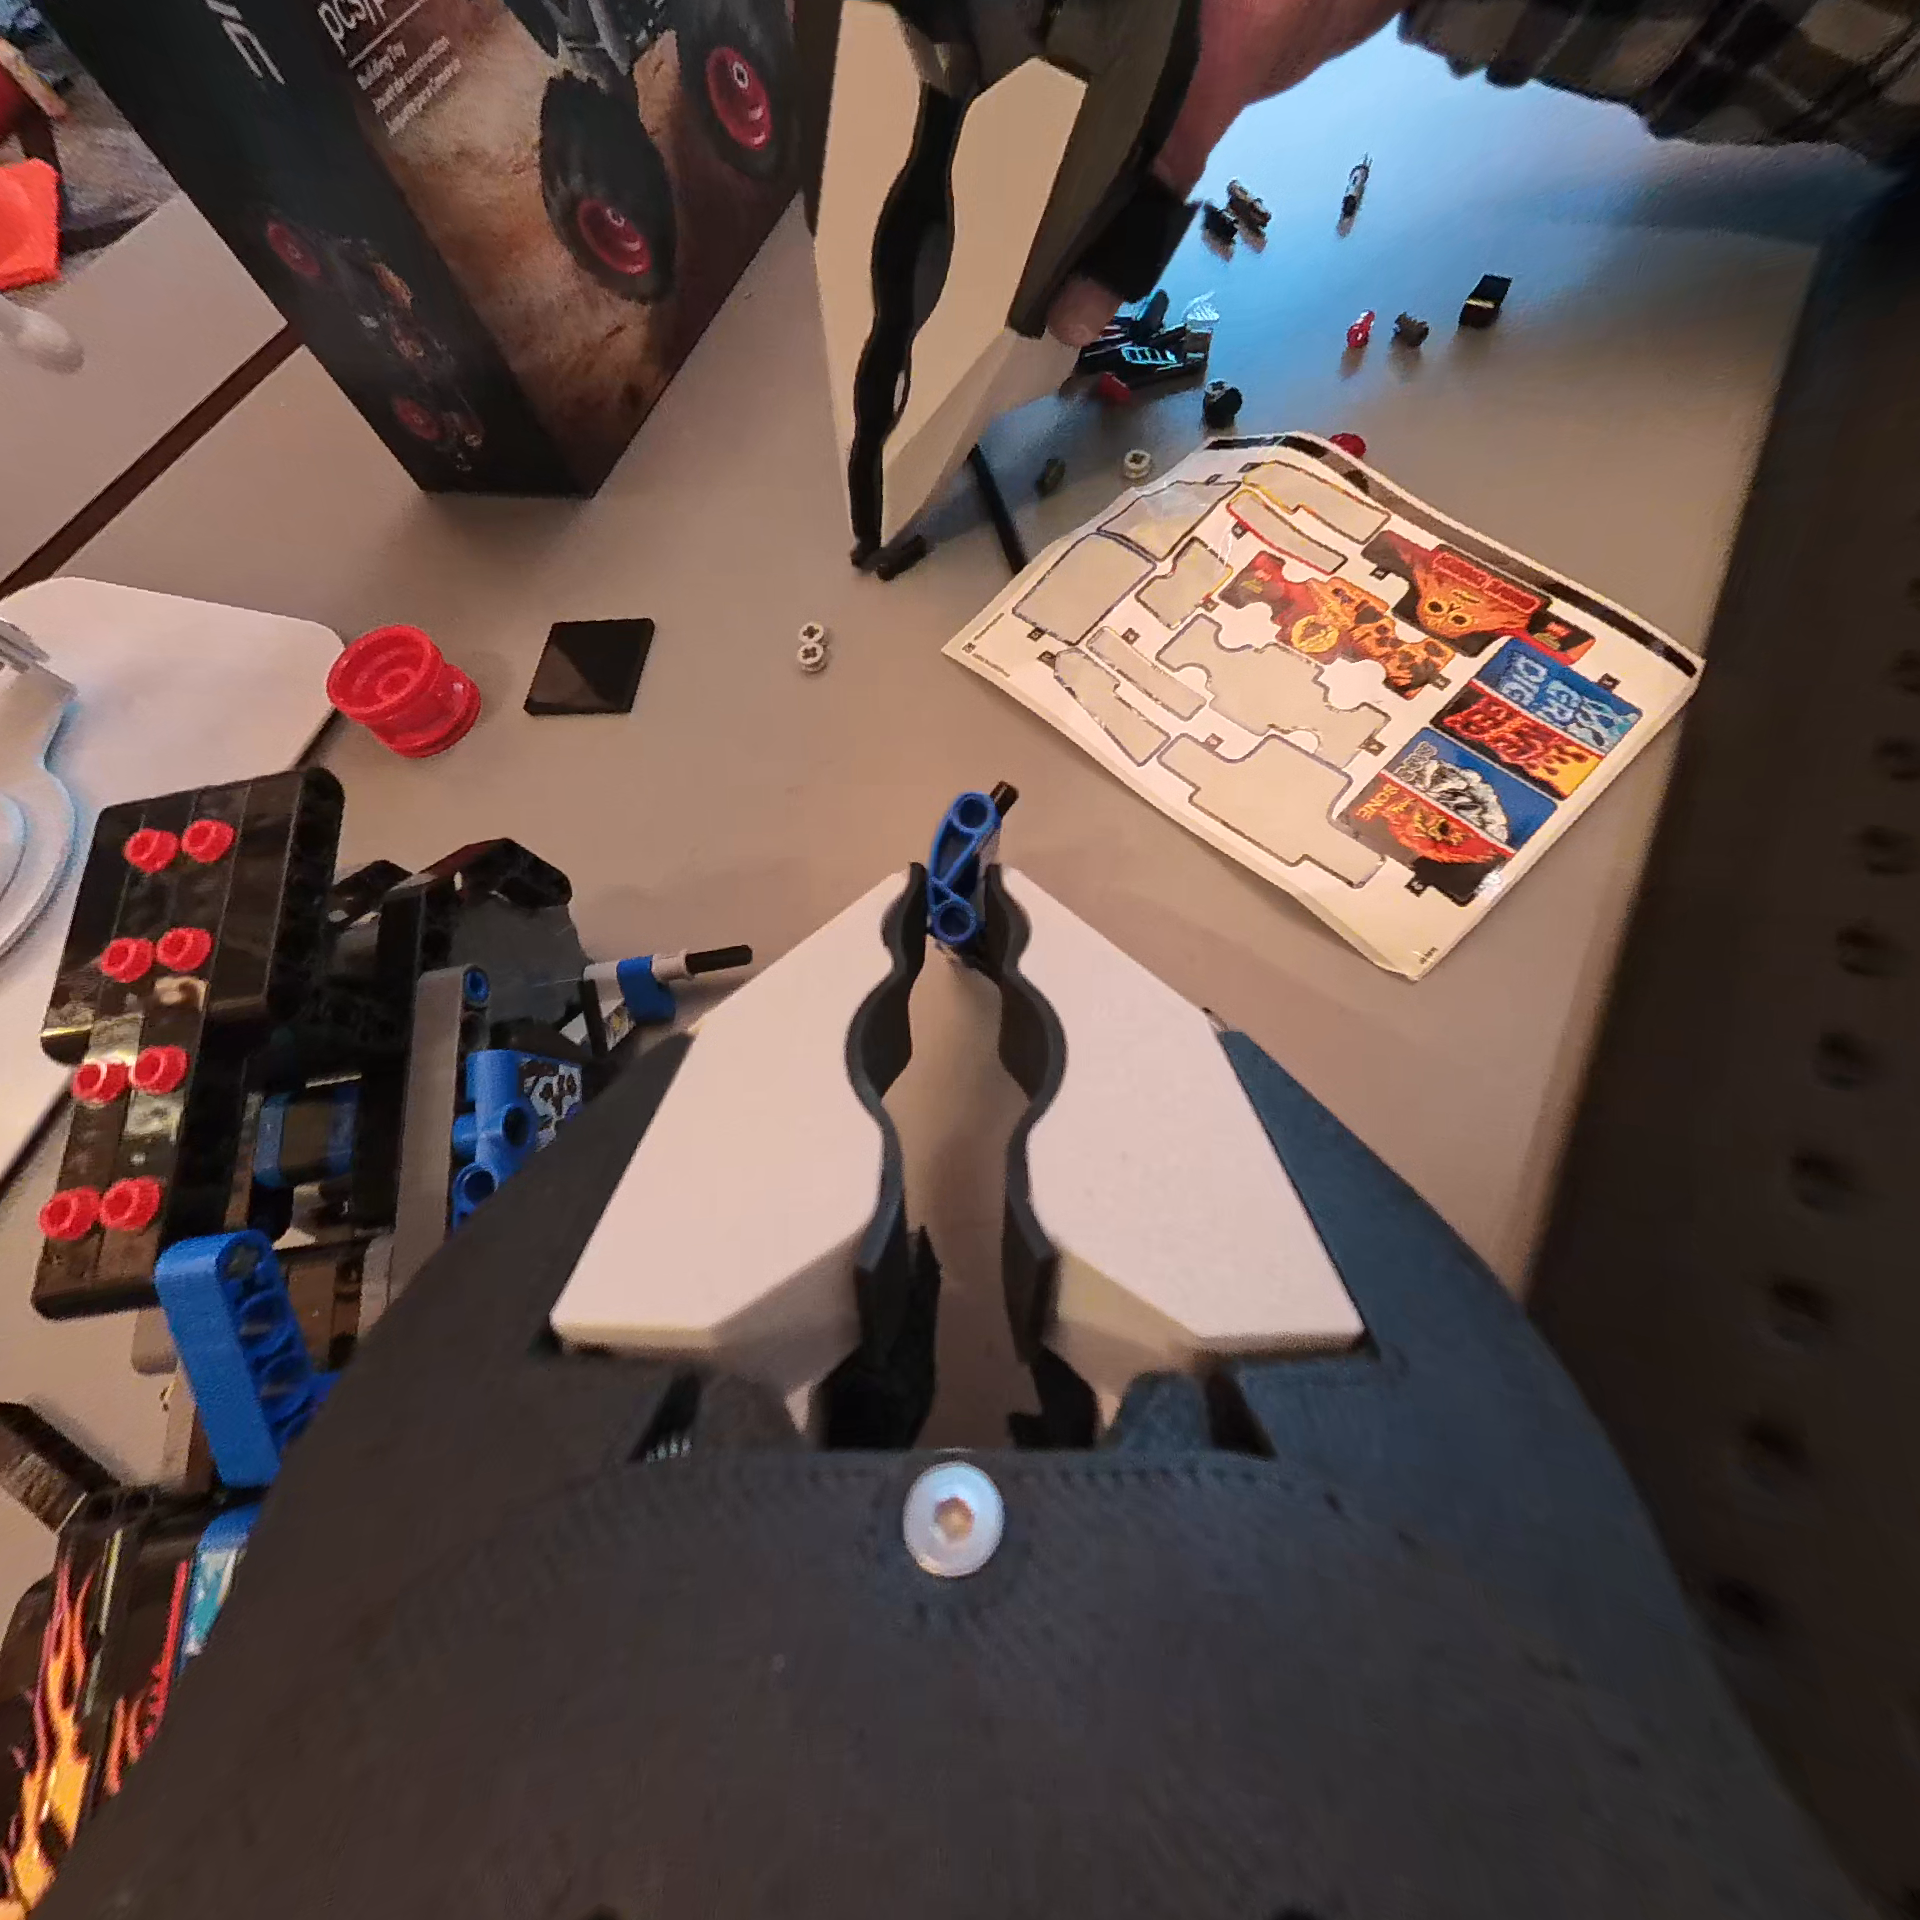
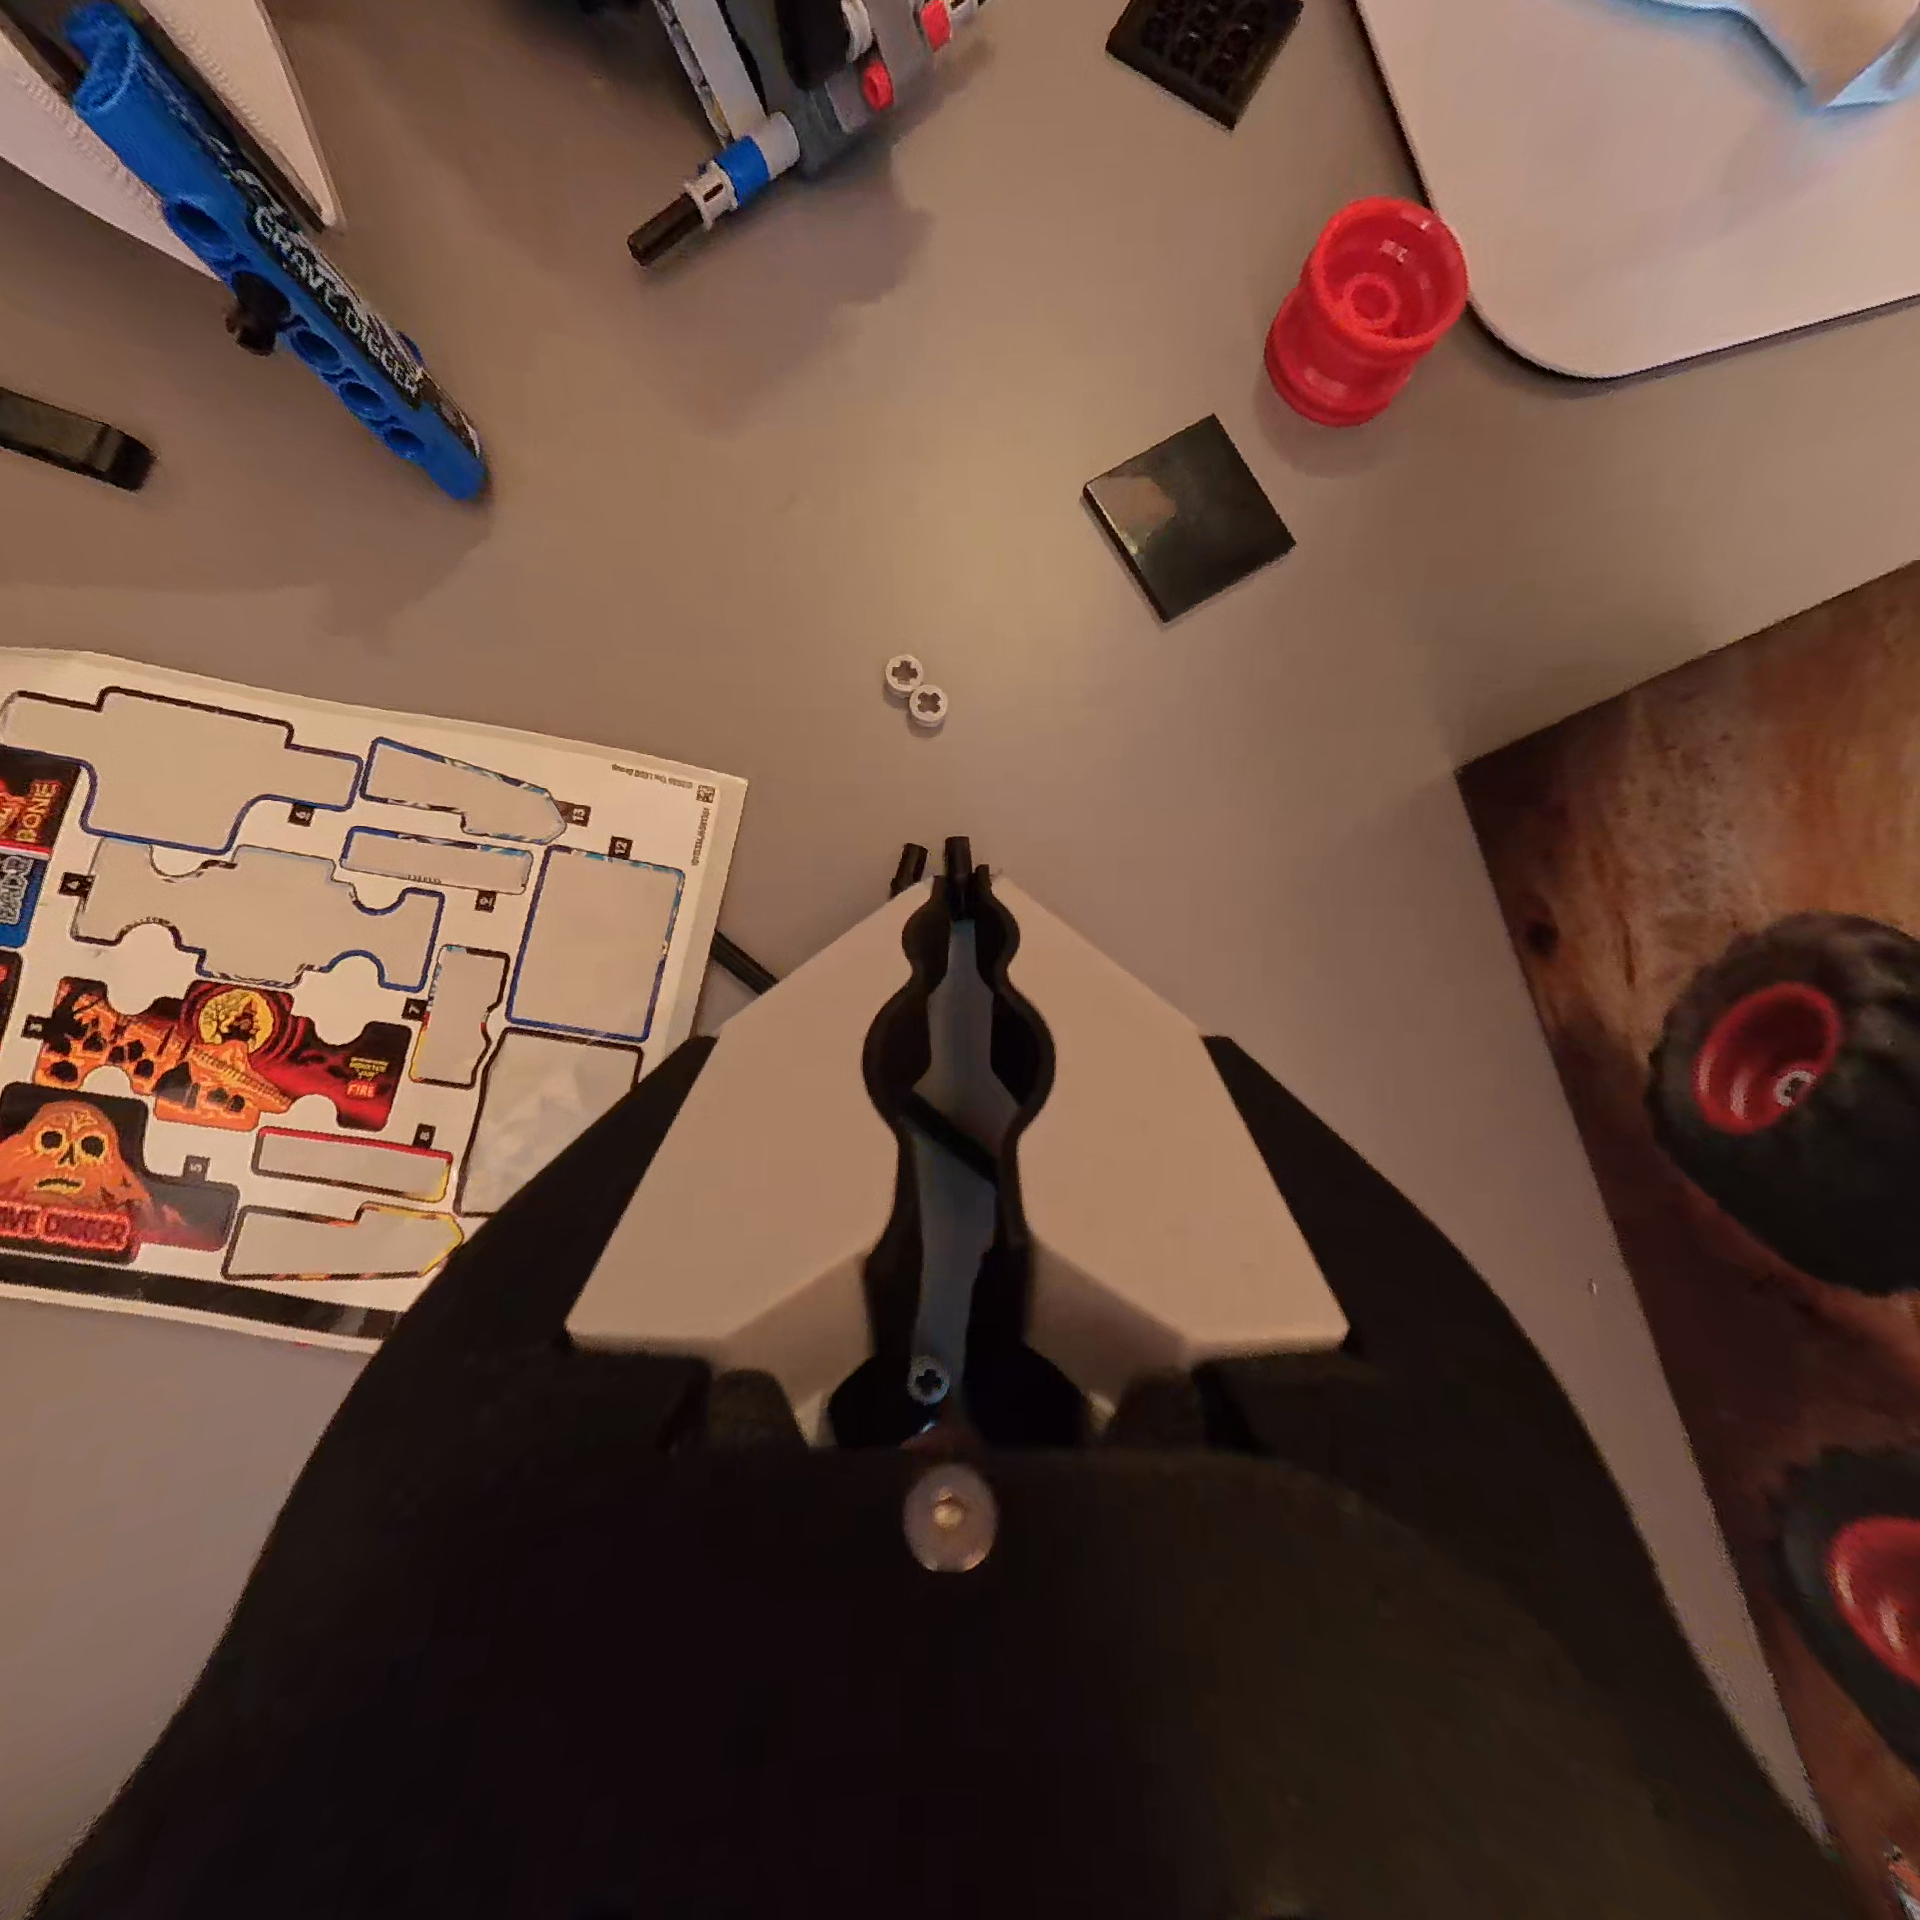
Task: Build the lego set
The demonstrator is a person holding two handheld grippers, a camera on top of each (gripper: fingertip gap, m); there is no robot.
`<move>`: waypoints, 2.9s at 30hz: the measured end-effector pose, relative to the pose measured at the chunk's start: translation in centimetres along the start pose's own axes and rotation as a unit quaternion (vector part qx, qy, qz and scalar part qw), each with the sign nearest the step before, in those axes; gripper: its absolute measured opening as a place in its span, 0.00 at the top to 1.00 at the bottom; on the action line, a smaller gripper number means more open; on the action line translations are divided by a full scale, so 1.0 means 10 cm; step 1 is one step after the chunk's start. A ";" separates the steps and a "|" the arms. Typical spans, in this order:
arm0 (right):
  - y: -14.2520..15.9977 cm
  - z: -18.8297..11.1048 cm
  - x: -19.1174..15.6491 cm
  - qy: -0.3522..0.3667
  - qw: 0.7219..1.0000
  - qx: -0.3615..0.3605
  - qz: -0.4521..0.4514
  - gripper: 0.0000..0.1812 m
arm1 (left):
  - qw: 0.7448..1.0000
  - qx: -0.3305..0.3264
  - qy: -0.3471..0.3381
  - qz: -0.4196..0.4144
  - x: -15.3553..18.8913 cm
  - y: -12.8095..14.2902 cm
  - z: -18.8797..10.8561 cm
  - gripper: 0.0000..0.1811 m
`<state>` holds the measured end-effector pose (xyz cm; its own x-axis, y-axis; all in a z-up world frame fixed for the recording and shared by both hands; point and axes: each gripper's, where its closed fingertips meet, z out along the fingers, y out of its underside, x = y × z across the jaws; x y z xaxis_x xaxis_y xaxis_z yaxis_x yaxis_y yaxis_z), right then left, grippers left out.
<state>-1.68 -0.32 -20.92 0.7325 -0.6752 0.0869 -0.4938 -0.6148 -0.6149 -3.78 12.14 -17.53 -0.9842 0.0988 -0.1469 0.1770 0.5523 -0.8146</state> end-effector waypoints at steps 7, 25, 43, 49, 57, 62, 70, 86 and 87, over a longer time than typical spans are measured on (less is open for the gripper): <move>-0.28 -0.19 -0.33 0.020 0.999 0.042 0.007 0.99 | 1.000 -0.020 0.013 0.018 0.07 0.07 0.09 0.88; -0.28 0.05 -0.85 -0.016 0.999 0.040 0.032 0.99 | 0.977 -0.070 0.030 0.198 0.21 0.04 0.34 0.78; -0.30 -0.06 -0.83 -0.029 0.996 0.072 0.045 0.99 | 0.958 -0.214 0.114 0.154 0.15 0.12 0.34 0.55; -0.29 -0.09 -0.83 -0.028 0.996 0.078 0.043 0.99 | 0.947 -0.243 0.165 0.129 0.29 0.15 0.35 0.66; -0.32 -0.14 -0.85 -0.025 0.995 0.091 0.040 0.99 | 0.968 -0.183 0.126 0.118 0.29 0.14 0.31 0.67; -0.41 -0.18 -0.89 -0.018 0.994 0.099 0.034 0.99 | 0.982 -0.117 0.091 0.120 0.31 0.13 0.26 0.67; -0.49 -0.13 -0.93 -0.003 0.995 0.089 0.035 0.99 | 0.990 -0.035 0.066 0.117 0.34 0.15 0.19 0.67; -0.51 0.16 -1.13 -0.029 0.996 0.063 0.047 0.99 | 0.989 -0.059 0.109 0.076 0.35 0.23 0.14 0.66; -0.51 0.16 -1.13 -0.033 0.996 0.064 0.051 0.99 | 0.989 -0.062 0.113 0.074 0.35 0.24 0.14 0.66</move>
<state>-6.69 11.17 -20.02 0.7131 -0.7004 -0.0300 -0.5060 -0.4846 -0.7135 -6.82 12.69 -20.78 -0.9252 0.3604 -0.1190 0.3311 0.6135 -0.7169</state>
